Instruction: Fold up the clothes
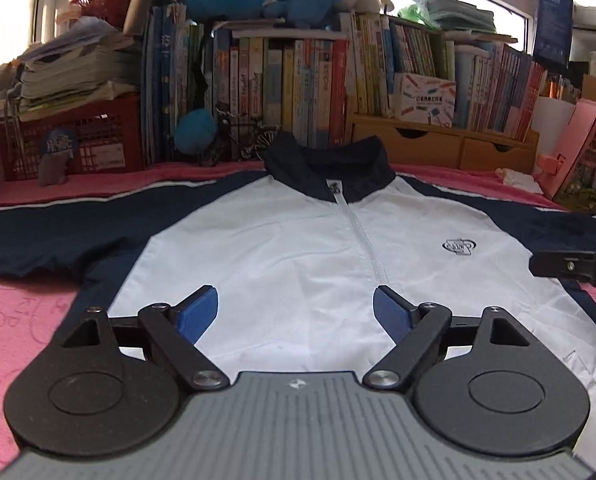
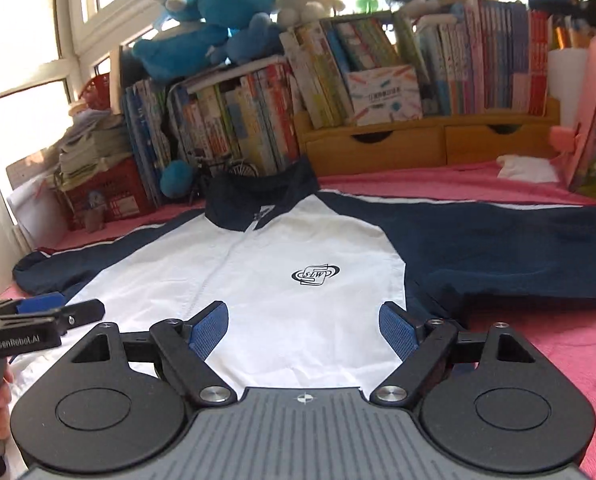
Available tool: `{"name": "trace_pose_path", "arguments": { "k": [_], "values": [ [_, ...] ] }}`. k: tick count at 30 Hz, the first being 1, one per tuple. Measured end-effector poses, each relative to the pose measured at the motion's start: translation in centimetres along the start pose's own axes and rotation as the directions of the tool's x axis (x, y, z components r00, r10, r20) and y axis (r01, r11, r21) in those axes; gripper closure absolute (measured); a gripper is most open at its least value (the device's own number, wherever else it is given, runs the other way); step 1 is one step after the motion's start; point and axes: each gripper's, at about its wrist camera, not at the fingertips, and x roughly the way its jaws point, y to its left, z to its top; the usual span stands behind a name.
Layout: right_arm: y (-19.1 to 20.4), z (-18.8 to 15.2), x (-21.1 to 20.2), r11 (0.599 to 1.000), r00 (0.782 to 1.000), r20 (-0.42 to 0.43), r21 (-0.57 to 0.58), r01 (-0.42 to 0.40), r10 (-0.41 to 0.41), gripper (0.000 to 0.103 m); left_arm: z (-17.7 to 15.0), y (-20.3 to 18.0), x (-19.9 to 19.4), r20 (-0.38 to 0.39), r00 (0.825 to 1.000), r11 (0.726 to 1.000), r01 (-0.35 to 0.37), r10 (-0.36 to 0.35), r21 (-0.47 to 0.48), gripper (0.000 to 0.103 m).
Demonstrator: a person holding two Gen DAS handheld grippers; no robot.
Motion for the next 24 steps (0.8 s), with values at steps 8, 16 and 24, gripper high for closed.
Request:
{"name": "trace_pose_path", "arguments": {
  "k": [8, 16, 24],
  "values": [
    [-9.0, 1.4, 1.6, 0.978, 0.998, -0.058, 0.205, 0.03, -0.019, 0.035, -1.2, -0.3, 1.7, -0.123, 0.992, 0.999, -0.033, 0.036, 0.027, 0.0],
    [-21.9, 2.2, -5.6, 0.716, 0.847, 0.087, 0.583, 0.383, -0.524, 0.016, -1.1, -0.2, 1.7, -0.126, 0.992, 0.999, -0.028, 0.031, 0.021, 0.0],
    [-32.1, 3.2, -5.6, 0.519, 0.672, -0.028, 0.613, 0.596, -0.74, 0.006, -1.1, -0.2, 1.7, -0.127, 0.991, 0.999, -0.03, 0.033, 0.022, 0.0]
  ]
}}
